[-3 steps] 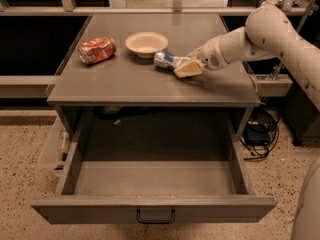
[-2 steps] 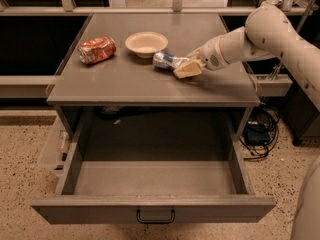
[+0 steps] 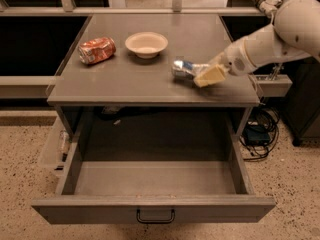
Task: Place redbull can into top drawer
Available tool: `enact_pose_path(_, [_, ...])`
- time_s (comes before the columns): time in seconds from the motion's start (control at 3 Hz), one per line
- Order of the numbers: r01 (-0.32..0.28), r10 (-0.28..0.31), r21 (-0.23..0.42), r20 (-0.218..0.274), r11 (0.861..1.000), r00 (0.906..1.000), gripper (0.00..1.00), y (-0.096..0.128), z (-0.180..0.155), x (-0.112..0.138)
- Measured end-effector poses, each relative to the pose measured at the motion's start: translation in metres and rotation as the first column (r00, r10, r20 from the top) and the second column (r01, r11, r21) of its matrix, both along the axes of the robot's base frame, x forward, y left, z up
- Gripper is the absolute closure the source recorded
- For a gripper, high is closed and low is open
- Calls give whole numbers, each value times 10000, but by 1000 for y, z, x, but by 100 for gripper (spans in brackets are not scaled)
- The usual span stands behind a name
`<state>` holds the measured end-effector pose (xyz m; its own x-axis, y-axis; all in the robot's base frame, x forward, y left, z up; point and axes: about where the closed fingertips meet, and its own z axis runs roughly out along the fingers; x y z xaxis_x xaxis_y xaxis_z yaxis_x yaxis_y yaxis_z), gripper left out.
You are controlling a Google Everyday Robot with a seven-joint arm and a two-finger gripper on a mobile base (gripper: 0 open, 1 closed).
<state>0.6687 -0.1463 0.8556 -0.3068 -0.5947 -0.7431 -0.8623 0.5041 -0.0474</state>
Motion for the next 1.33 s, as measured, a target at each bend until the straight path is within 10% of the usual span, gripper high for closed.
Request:
enact_pose_path(0.33, [1469, -1483, -223, -953, 9889, 9843, 100, -28, 16, -67])
enact_pose_path(0.67, [2904, -2861, -15, -1750, 9569, 9421, 100, -38, 20, -131])
enact_pose_path(1.0, [3868, -3617, 573, -2510, 9204, 8979, 100, -33, 0, -182])
enact_pose_path(1.33, [4011, -3697, 504, -2970, 9147, 8804, 100, -34, -21, -198])
